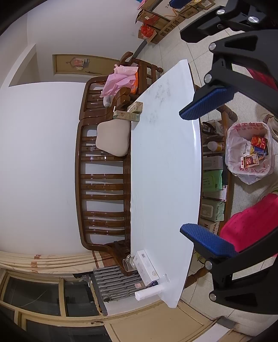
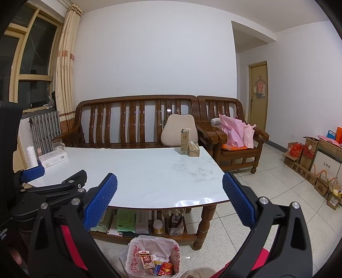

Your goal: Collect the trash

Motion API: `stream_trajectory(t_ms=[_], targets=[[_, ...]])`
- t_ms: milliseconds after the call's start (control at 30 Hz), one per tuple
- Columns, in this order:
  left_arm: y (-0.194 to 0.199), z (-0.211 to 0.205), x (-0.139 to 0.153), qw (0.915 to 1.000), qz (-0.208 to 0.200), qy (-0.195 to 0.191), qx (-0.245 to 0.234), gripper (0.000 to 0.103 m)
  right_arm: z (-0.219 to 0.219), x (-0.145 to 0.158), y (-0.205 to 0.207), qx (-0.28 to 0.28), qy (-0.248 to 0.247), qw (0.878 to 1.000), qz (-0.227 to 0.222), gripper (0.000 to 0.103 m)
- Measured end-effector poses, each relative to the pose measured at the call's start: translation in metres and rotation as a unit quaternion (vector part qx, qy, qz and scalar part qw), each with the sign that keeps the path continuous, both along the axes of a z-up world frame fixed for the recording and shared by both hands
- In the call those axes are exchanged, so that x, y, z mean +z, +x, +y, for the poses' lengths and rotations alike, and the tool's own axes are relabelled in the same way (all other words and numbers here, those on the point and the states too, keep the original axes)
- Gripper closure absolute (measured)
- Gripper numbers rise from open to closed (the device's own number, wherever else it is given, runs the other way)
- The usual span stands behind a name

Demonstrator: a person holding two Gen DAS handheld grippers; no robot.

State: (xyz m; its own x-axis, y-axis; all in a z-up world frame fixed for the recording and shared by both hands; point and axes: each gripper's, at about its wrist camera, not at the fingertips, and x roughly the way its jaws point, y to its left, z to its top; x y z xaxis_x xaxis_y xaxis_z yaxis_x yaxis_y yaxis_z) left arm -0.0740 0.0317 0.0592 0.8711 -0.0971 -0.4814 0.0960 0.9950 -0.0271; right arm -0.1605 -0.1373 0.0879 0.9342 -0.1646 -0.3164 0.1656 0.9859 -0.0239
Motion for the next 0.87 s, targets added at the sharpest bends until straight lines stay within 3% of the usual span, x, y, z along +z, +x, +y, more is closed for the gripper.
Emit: stream_trajectory(t_ms=[867], targets=[[-0.0007, 0.0042, -0.0026, 0.9997, 0.002, 0.014, 0.019, 0.008, -0.0029, -0.0021, 0.0064, 0.005, -0.002, 1.0, 0.004, 0.007]])
